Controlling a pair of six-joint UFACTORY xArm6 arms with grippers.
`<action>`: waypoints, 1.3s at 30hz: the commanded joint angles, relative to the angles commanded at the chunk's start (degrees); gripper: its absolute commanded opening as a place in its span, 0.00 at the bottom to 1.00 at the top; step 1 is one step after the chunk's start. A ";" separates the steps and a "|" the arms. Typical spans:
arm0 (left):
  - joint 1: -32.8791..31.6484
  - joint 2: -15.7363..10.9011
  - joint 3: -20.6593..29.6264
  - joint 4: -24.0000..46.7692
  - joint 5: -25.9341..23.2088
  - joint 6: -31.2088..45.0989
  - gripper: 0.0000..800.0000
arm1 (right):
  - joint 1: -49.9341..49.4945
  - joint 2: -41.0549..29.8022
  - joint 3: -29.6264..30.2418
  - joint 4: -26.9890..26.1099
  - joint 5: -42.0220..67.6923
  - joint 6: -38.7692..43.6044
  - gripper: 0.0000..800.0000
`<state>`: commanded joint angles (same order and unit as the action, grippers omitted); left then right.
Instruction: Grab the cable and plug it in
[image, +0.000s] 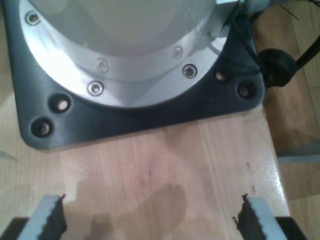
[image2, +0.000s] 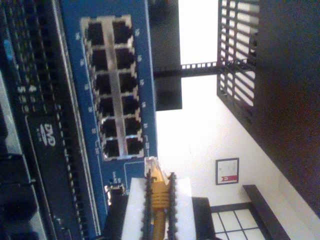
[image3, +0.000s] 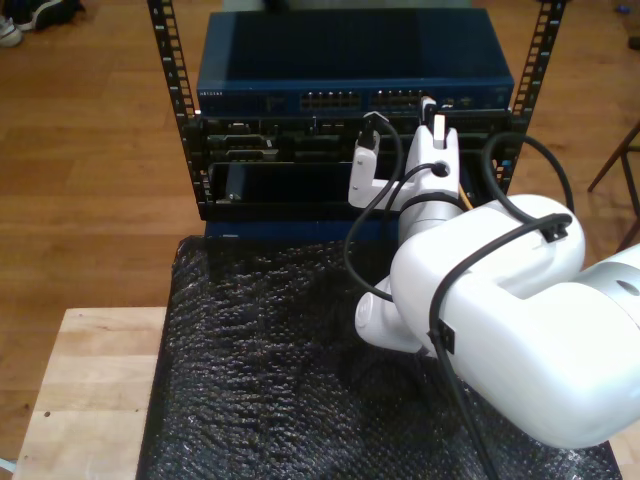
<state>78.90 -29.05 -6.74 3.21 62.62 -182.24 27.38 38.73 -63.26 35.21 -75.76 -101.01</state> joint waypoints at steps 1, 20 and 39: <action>0.00 0.00 0.00 0.00 0.00 0.00 1.00 | -0.18 0.09 0.09 -0.09 0.00 0.00 0.00; 0.00 0.00 0.00 0.00 0.00 0.00 1.00 | -4.66 0.53 3.43 -9.05 0.00 7.56 0.00; 0.09 0.00 0.00 0.00 0.00 0.00 1.00 | -5.54 0.70 2.81 -13.19 -3.34 8.97 0.00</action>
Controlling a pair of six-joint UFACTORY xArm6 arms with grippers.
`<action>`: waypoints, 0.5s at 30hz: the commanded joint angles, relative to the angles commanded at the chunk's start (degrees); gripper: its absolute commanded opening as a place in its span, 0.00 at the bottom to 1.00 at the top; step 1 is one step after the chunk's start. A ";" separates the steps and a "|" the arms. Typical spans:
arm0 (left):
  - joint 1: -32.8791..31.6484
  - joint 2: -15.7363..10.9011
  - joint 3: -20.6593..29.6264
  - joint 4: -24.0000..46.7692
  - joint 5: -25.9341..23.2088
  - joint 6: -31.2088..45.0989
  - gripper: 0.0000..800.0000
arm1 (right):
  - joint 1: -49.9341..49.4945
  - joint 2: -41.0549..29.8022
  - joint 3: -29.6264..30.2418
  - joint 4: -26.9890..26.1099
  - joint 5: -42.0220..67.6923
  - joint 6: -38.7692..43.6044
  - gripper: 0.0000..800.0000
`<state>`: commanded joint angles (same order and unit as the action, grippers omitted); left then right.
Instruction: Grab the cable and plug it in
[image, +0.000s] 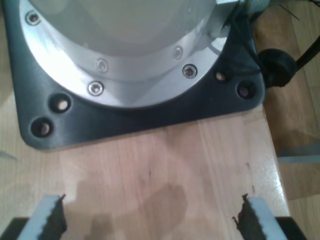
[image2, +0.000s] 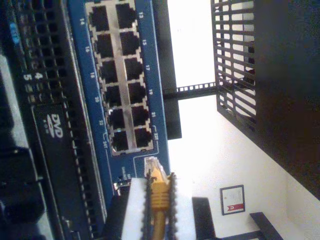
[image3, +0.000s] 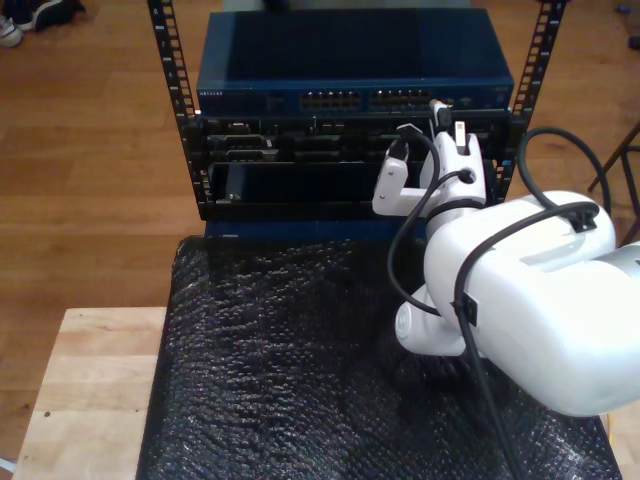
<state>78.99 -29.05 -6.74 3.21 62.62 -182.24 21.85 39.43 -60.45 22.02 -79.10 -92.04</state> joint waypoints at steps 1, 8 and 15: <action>-0.09 0.00 0.00 0.00 0.00 0.00 1.00 | 0.00 -0.09 -0.09 0.00 0.00 0.00 0.00; -0.09 0.00 0.00 0.00 0.00 0.00 1.00 | 0.00 -0.09 -0.09 -0.09 0.18 -0.26 0.00; -0.09 0.00 0.00 0.00 0.00 0.00 1.00 | 0.09 -0.09 -0.09 -0.18 0.44 -1.32 0.00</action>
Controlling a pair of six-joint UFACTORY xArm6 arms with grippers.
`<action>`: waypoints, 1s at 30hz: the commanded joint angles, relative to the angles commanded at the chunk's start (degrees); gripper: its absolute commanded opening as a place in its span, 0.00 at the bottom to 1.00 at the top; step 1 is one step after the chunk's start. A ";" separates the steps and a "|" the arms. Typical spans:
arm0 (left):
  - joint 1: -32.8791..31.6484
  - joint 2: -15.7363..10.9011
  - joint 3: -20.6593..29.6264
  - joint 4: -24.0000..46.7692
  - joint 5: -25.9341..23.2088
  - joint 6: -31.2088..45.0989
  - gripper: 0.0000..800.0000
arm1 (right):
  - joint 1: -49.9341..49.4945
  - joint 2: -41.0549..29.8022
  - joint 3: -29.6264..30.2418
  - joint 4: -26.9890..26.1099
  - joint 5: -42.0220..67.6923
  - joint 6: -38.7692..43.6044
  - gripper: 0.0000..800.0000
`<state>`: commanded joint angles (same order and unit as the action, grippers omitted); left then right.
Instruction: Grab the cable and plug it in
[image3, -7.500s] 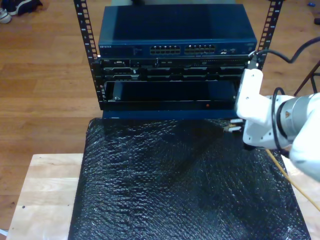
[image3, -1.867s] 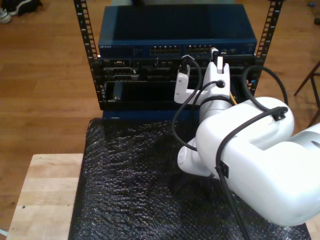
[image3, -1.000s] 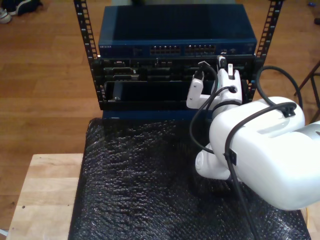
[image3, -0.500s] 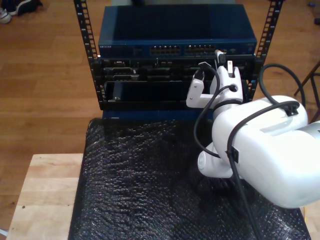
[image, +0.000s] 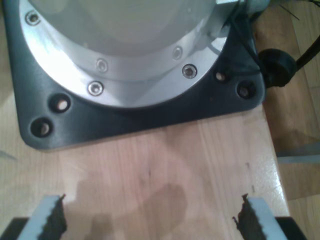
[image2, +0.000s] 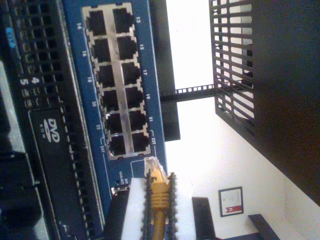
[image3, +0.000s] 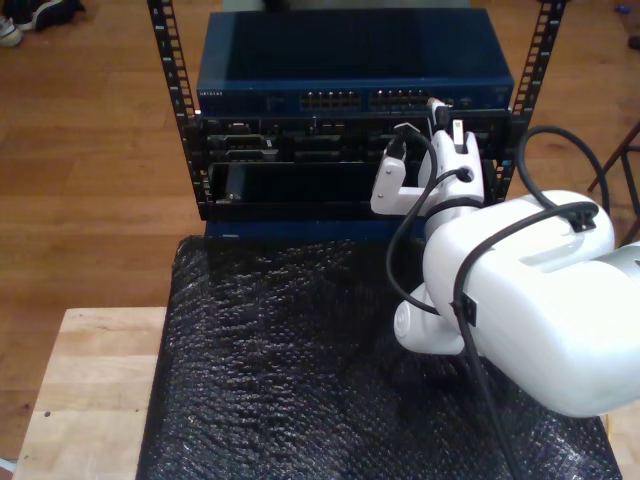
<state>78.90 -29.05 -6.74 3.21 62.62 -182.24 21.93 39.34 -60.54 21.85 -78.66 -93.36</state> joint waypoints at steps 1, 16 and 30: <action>0.00 0.00 0.00 0.00 0.00 0.00 1.00 | 0.00 0.00 -0.09 0.00 0.09 -0.53 0.00; 0.00 0.00 0.00 0.00 0.00 0.00 1.00 | 0.09 0.00 -0.79 0.09 0.18 -2.46 0.00; 0.09 0.00 0.00 0.00 0.00 0.00 1.00 | 0.09 1.49 -3.08 0.18 0.35 -2.46 0.00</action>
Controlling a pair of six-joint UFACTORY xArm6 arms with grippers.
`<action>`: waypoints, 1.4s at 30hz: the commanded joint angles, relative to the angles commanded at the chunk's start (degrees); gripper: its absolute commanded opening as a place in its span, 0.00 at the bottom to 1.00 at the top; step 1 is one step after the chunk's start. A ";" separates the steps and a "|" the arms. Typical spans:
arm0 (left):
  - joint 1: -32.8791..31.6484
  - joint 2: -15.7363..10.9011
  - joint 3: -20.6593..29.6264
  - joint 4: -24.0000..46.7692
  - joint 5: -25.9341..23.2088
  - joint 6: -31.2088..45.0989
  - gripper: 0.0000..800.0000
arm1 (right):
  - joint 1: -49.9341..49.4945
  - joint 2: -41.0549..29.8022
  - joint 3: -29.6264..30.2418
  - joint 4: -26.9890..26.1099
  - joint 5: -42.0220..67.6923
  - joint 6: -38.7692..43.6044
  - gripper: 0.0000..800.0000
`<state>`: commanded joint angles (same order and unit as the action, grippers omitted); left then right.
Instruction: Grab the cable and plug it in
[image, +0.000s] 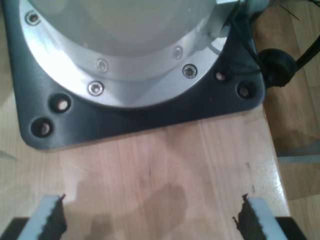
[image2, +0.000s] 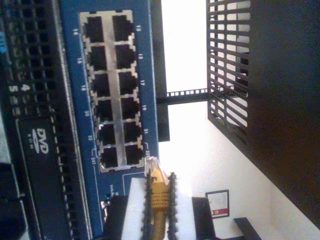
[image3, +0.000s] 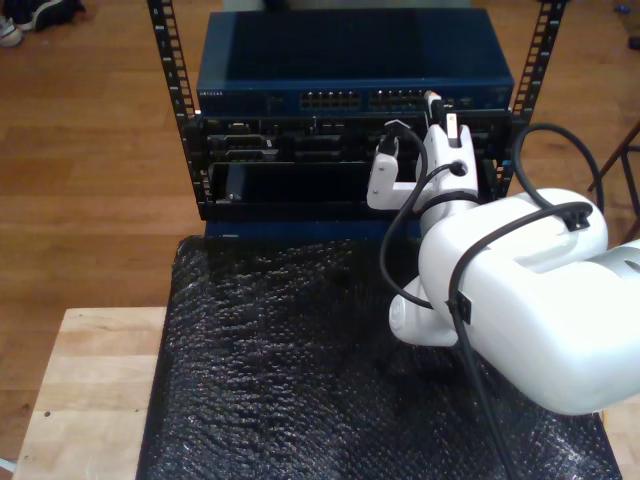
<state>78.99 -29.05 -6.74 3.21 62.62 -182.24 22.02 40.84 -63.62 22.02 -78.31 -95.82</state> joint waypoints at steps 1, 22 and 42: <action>-0.09 0.00 0.00 0.00 0.00 0.00 1.00 | 0.00 0.09 0.00 0.00 0.00 0.00 0.00; -0.09 0.00 0.00 0.00 0.00 0.00 1.00 | 0.00 0.62 -1.41 0.09 2.11 0.00 0.00; -0.09 0.00 0.00 0.00 0.00 0.00 1.00 | -0.09 0.70 -1.67 0.09 2.99 0.00 0.00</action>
<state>78.90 -29.05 -6.74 3.21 62.62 -182.24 21.93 41.54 -65.29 22.11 -75.32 -95.82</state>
